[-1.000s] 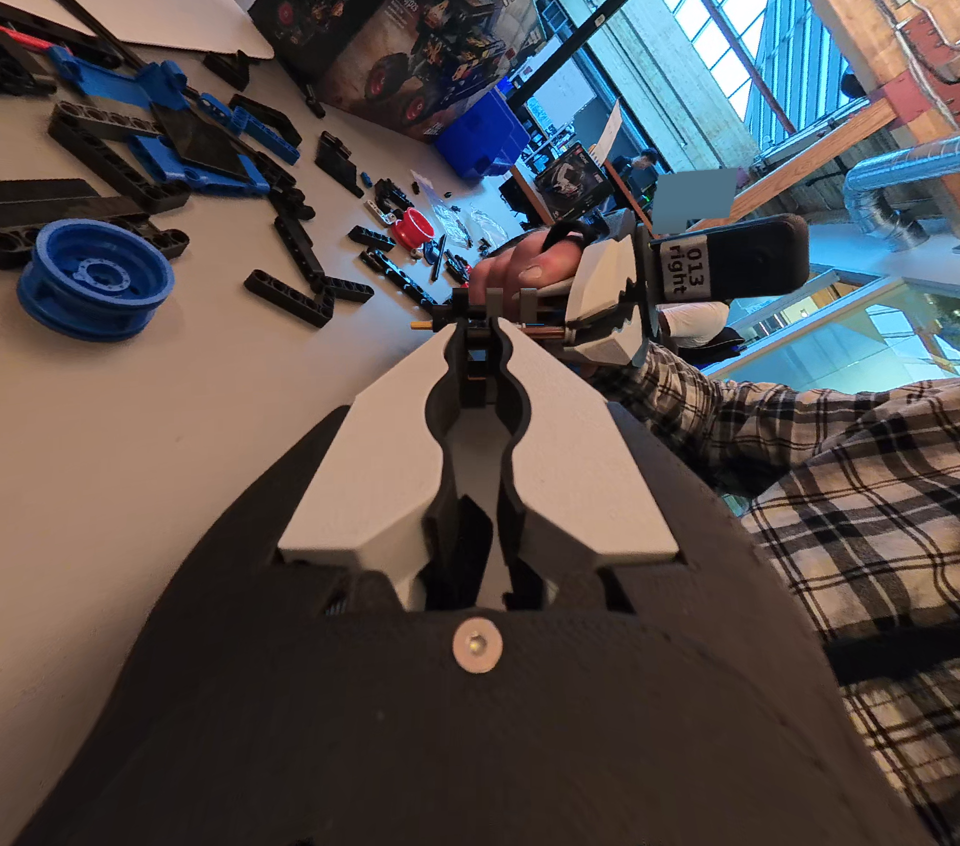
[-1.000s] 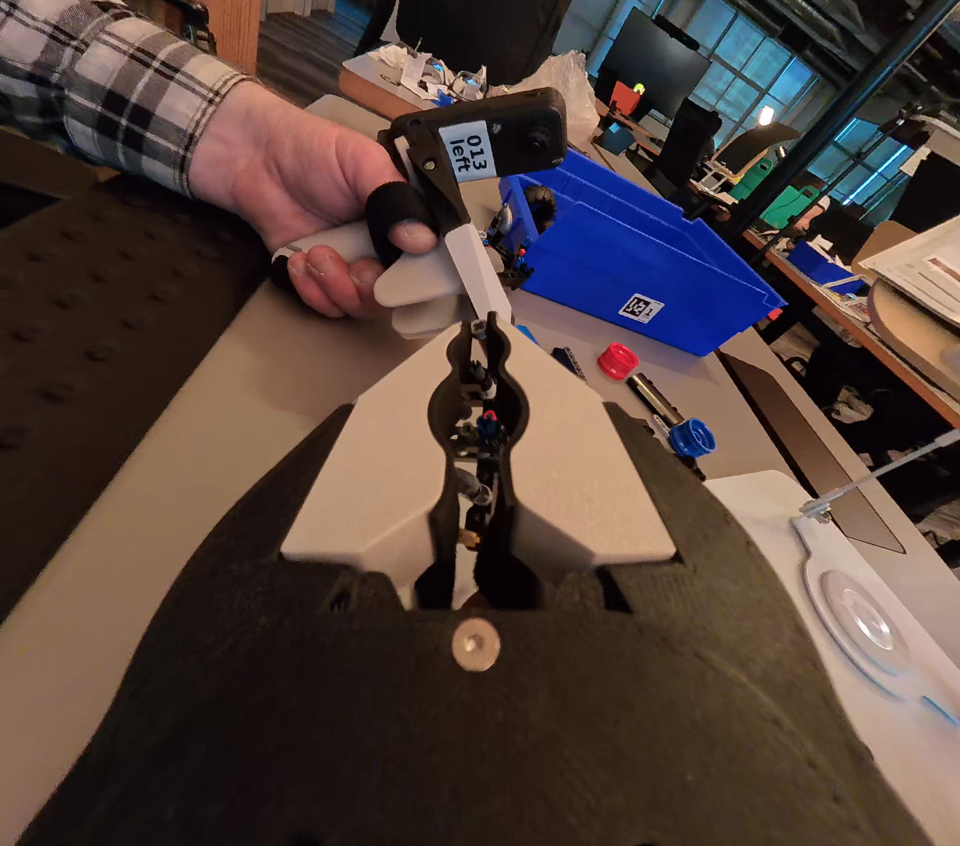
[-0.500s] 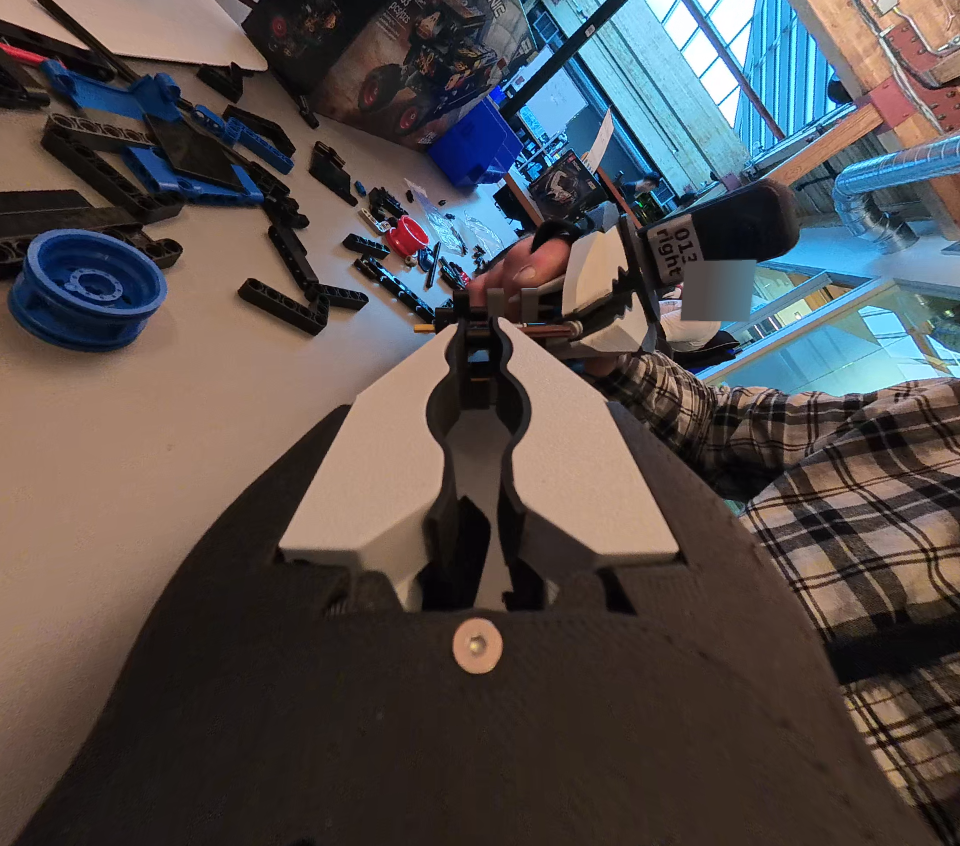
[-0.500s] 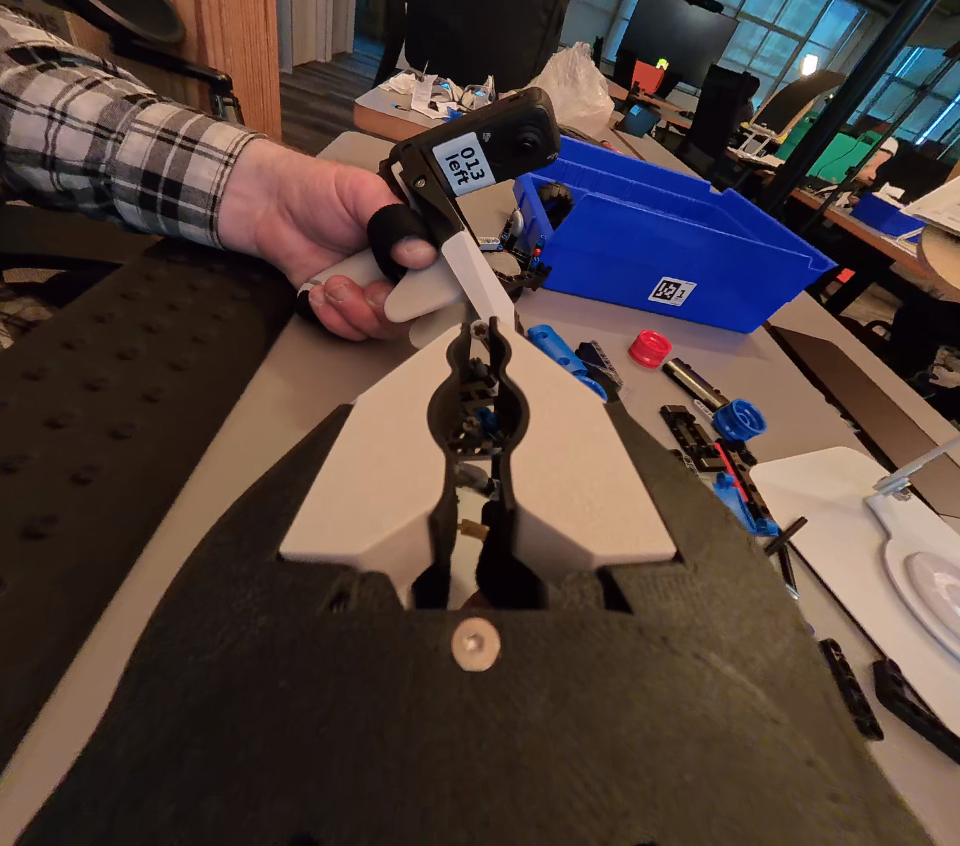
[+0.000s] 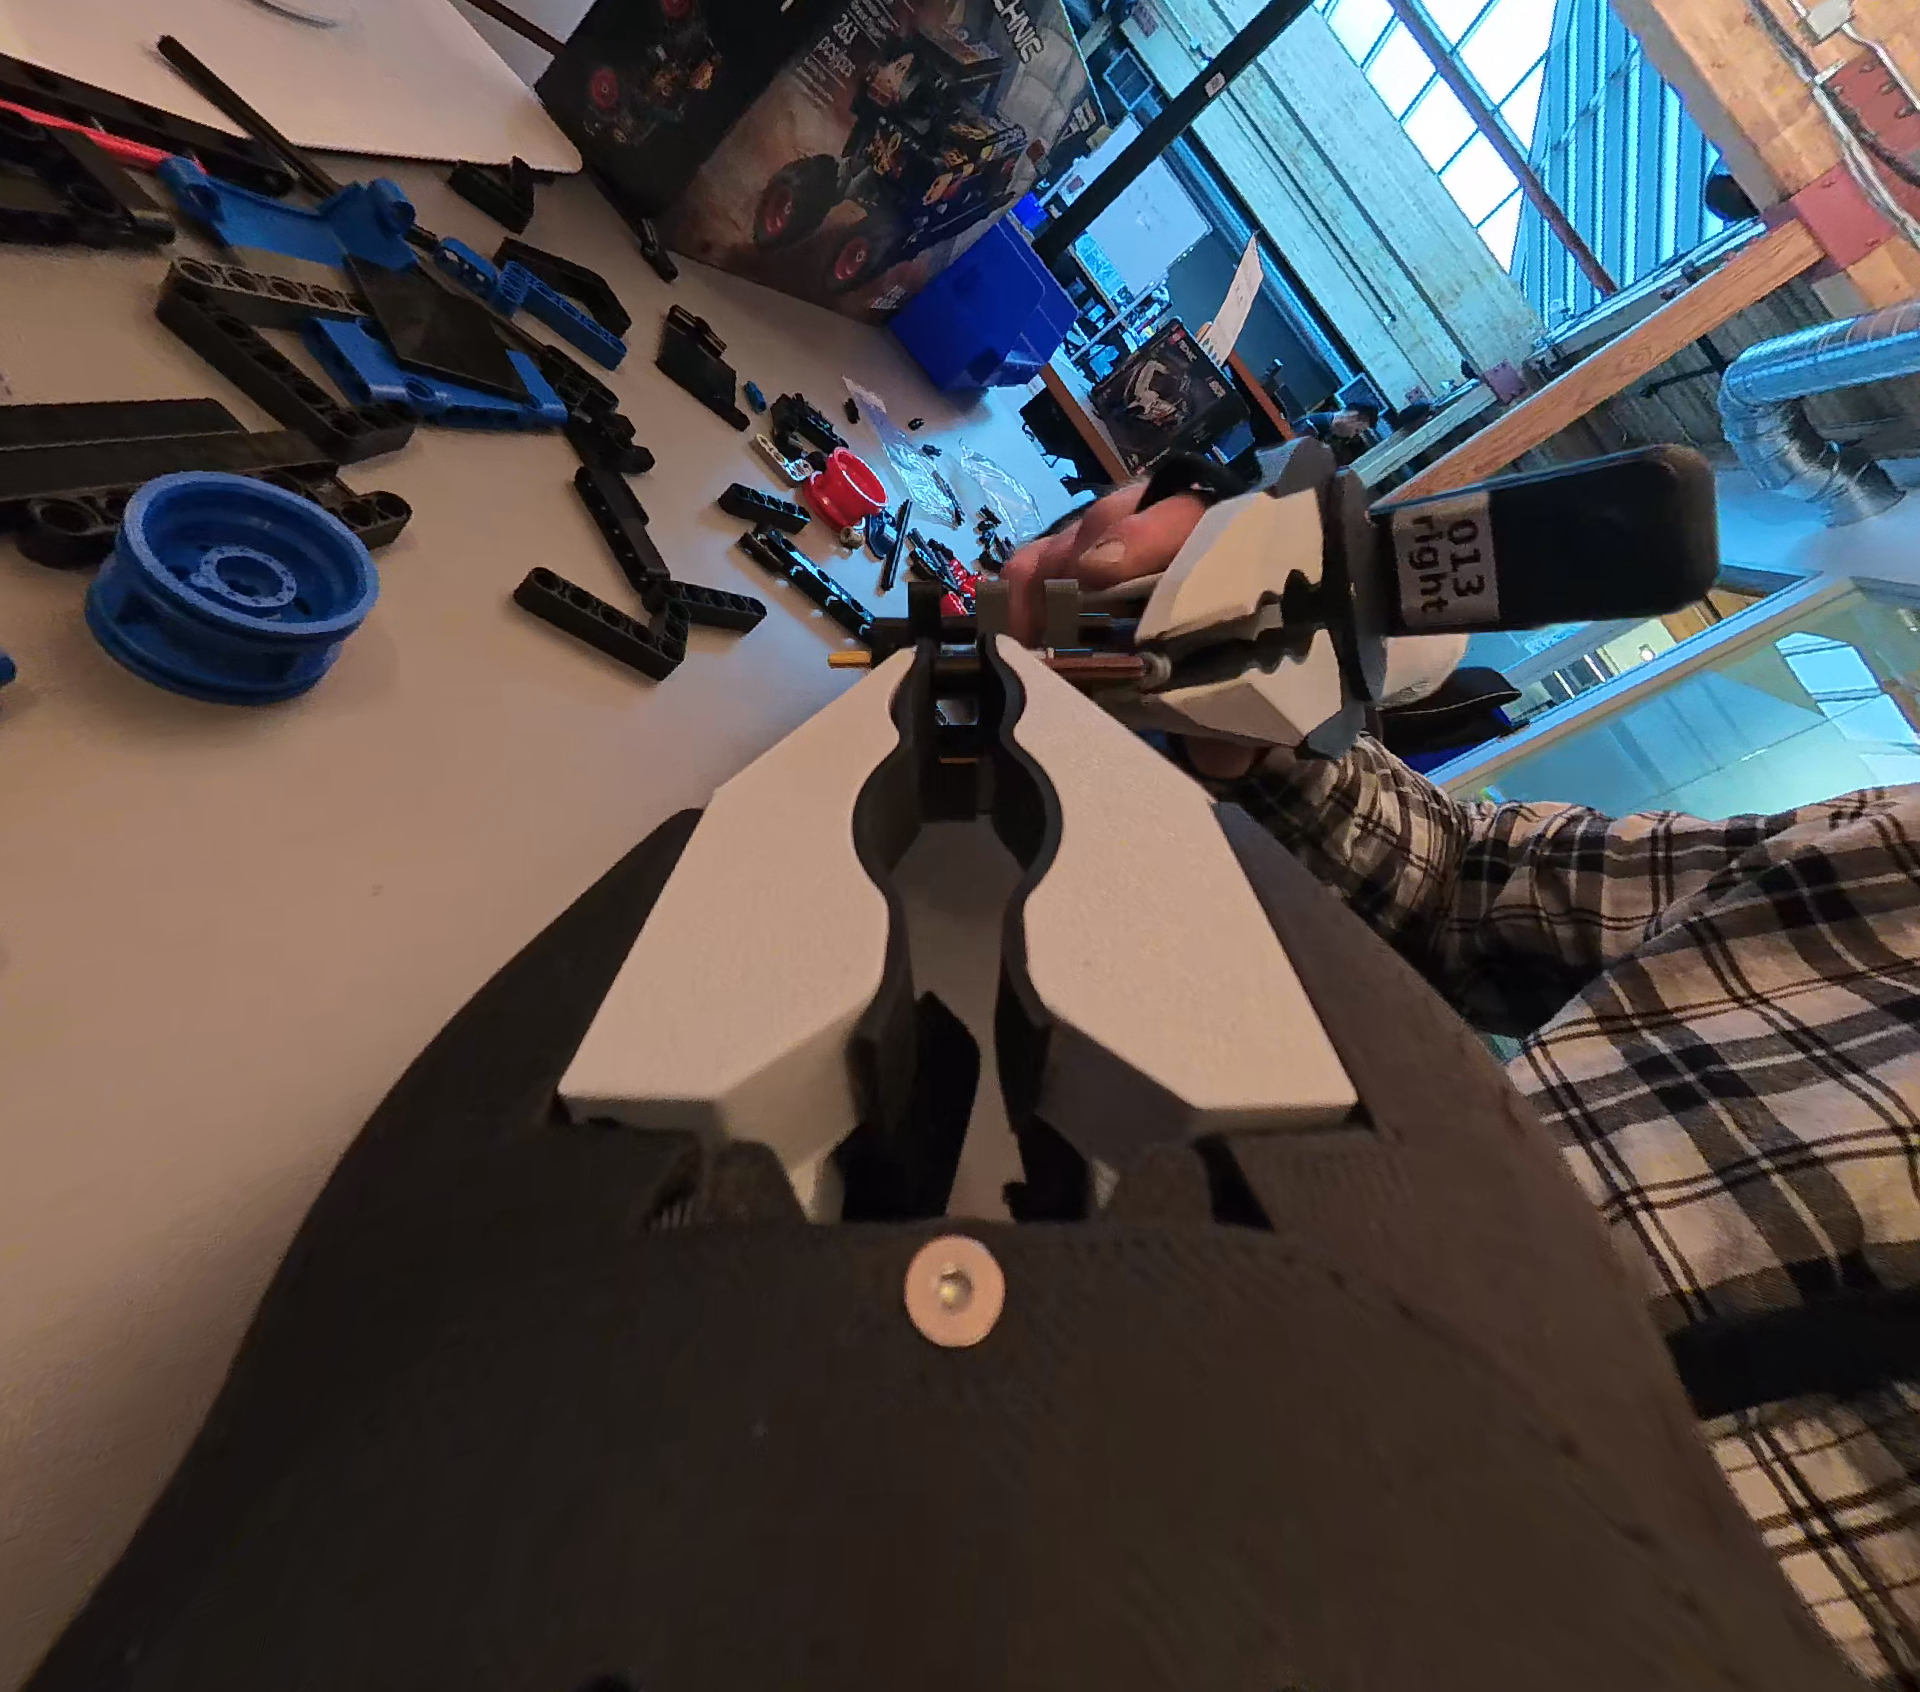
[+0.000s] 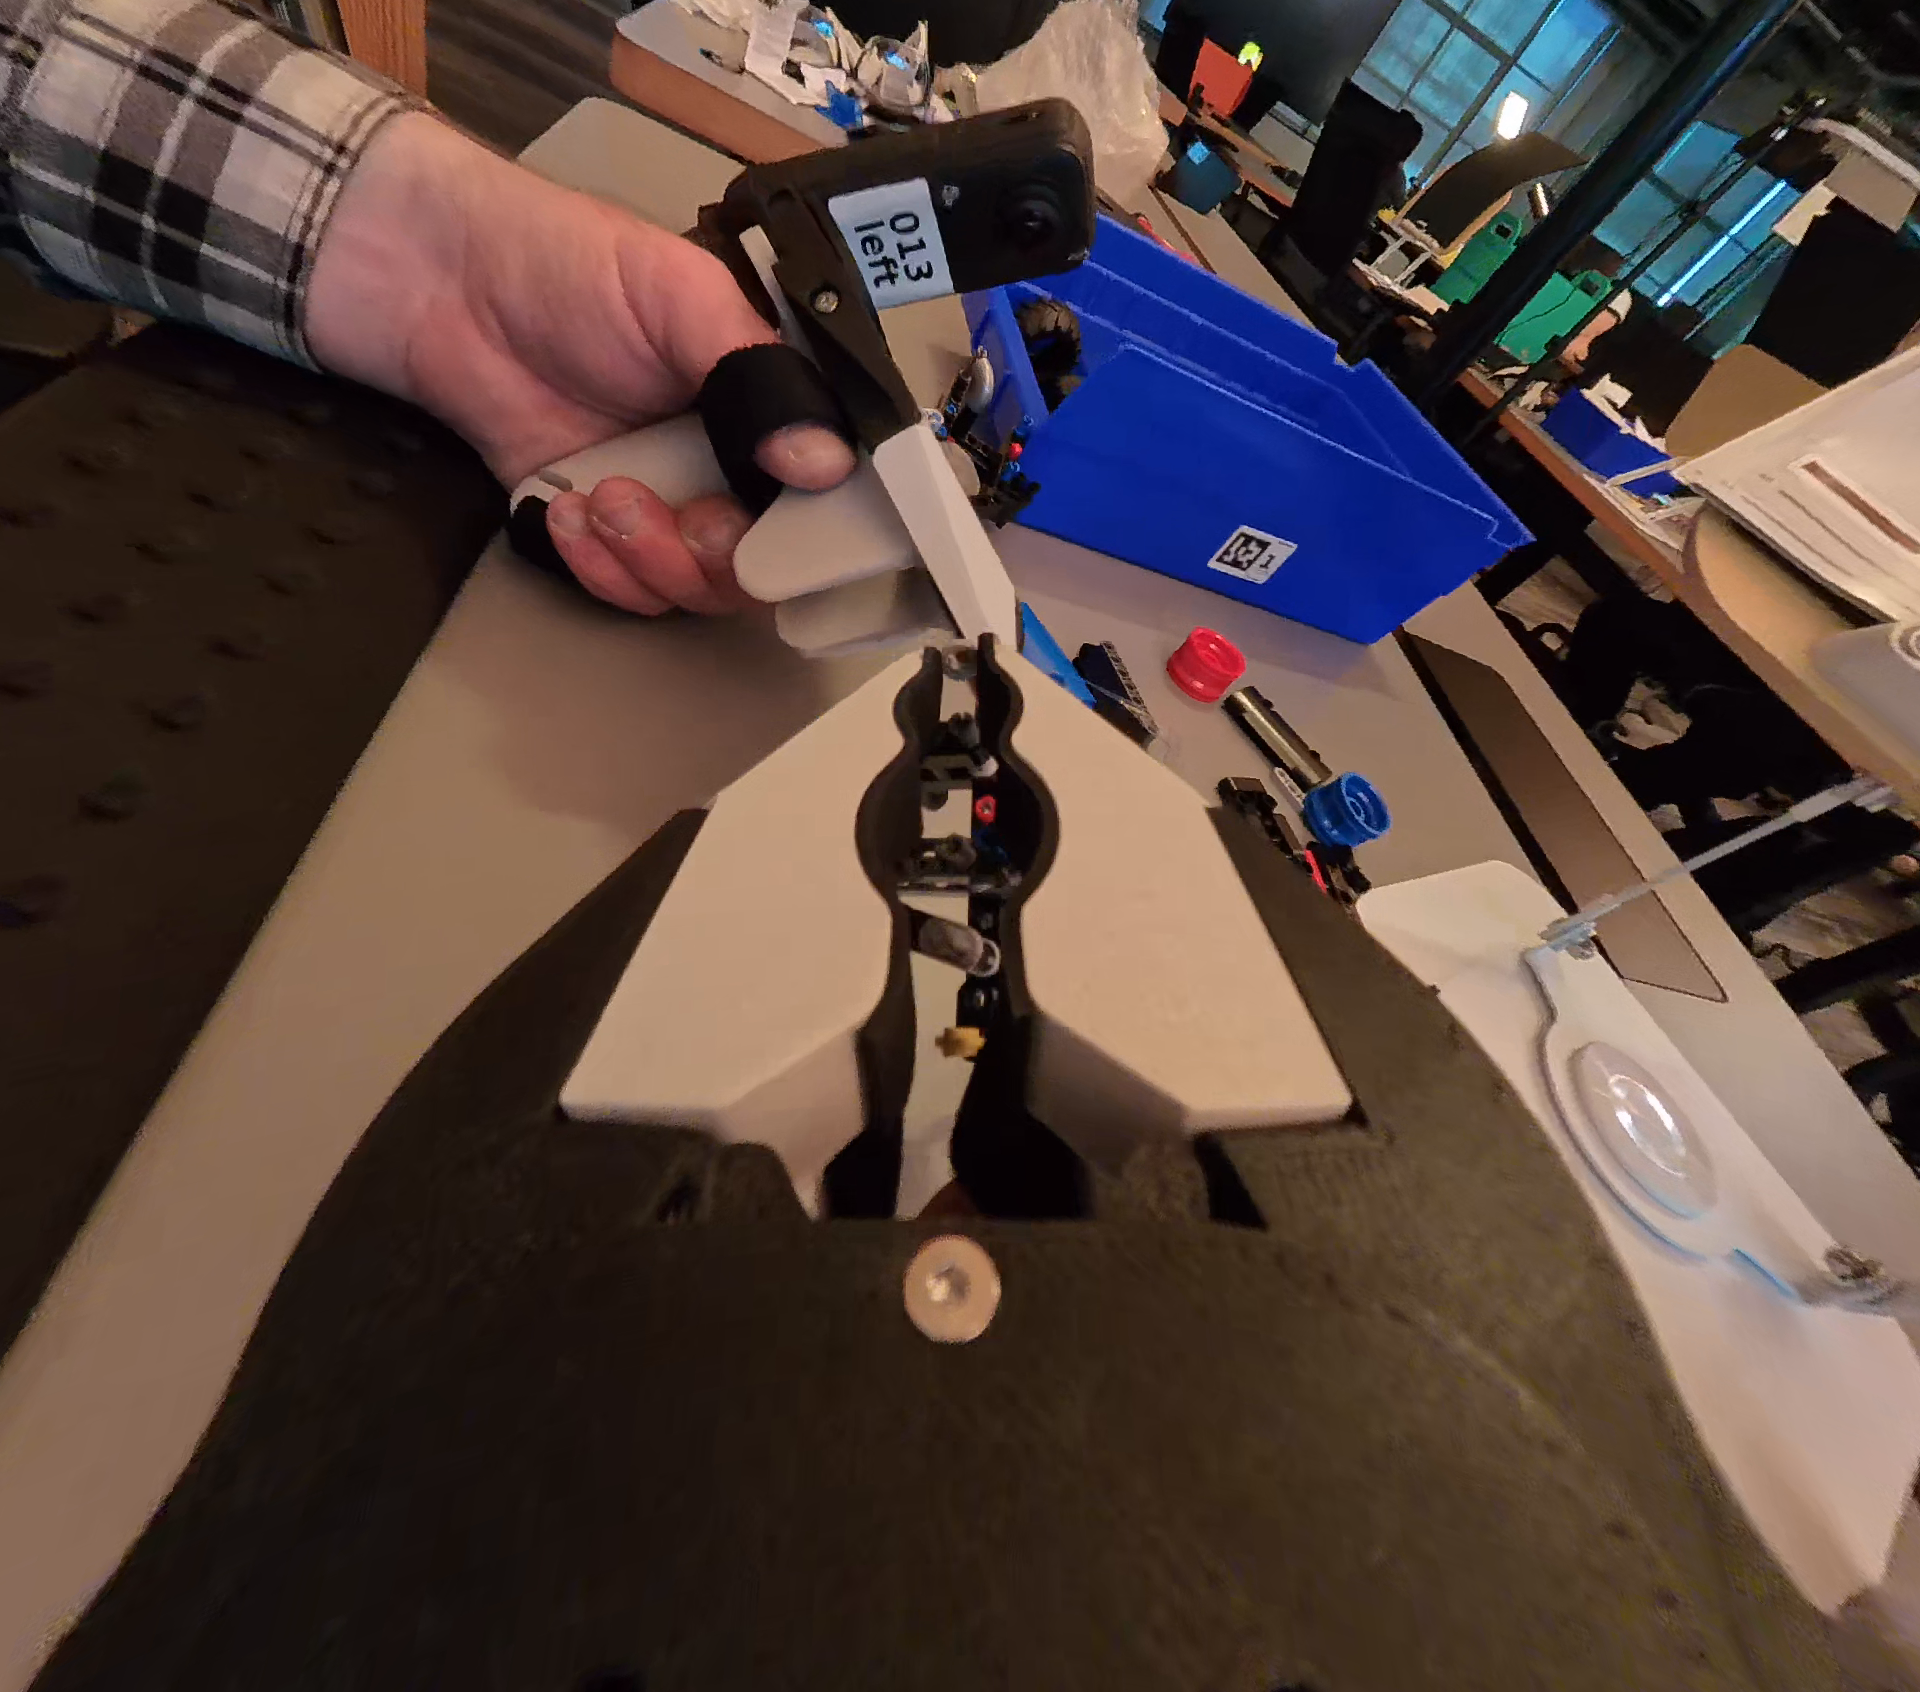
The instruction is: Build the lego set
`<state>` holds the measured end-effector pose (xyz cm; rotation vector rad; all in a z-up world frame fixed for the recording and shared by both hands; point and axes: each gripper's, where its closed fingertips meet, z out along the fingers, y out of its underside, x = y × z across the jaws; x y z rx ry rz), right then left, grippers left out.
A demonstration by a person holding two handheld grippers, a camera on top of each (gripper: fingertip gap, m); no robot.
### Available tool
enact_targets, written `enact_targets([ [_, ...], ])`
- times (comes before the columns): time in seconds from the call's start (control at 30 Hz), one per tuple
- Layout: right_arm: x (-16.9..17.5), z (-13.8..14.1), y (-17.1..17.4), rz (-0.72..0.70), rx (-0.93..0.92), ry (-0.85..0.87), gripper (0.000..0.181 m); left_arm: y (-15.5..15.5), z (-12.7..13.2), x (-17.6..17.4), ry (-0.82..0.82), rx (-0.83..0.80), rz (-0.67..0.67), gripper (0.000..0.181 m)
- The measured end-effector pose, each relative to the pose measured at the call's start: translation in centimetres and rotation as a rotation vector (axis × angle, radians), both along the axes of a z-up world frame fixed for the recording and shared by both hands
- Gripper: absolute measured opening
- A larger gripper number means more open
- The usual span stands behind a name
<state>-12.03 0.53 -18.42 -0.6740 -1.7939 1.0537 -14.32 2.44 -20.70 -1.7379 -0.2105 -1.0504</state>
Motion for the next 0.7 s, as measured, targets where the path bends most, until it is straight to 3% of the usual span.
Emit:
enact_targets([
  [0.7, -1.1, -1.2, 0.9, -0.289, 0.239, -0.072, 0.003, 0.7, -0.8, -1.2, 0.191, -0.031, 0.164, 0.004],
])
